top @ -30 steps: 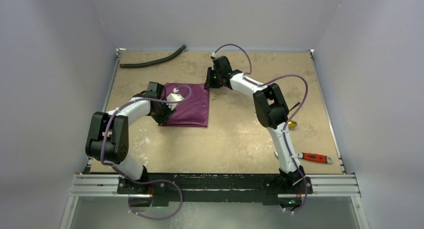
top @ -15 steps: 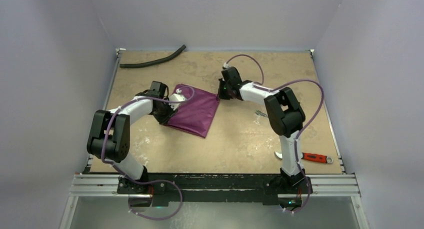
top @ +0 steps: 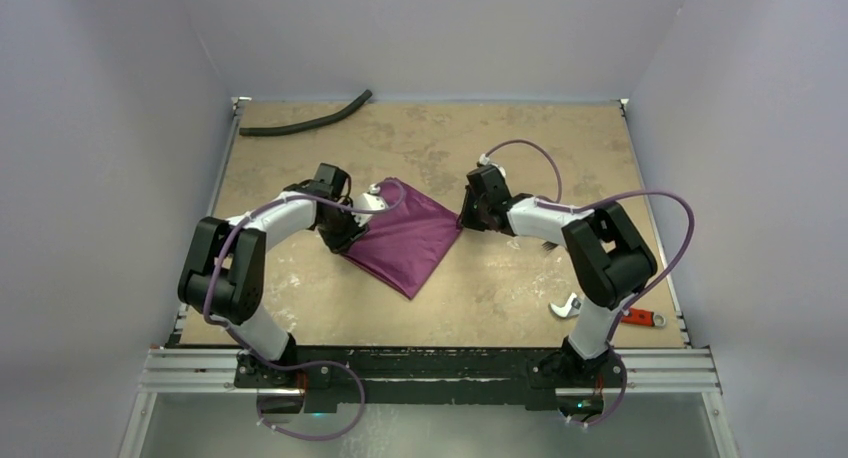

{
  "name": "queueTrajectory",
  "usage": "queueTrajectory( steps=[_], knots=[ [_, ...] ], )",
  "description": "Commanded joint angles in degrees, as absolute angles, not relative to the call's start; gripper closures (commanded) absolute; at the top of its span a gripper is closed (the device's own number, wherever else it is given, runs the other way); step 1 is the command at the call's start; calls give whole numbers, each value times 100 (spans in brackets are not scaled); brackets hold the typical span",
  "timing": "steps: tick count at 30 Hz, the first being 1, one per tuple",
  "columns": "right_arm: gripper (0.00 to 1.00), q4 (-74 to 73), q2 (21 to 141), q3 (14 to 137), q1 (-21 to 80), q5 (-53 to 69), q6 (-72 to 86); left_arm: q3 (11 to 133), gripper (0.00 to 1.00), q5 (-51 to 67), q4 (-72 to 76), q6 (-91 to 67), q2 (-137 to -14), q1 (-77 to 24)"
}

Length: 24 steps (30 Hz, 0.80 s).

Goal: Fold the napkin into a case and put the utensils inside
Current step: Rotate the square-folded napkin at the center of the board, then pick up the top corner of the square-folded napkin from the center of the board.

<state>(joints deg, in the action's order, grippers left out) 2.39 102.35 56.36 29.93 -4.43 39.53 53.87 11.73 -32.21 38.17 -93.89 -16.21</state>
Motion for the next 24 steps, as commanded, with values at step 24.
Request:
queueTrajectory(
  steps=[24],
  knots=[
    [41, -412, 12958, 10817, 2962, 2110, 1477, 7436, 48, 2766, -4689, 3183, -9898, -373]
  ],
)
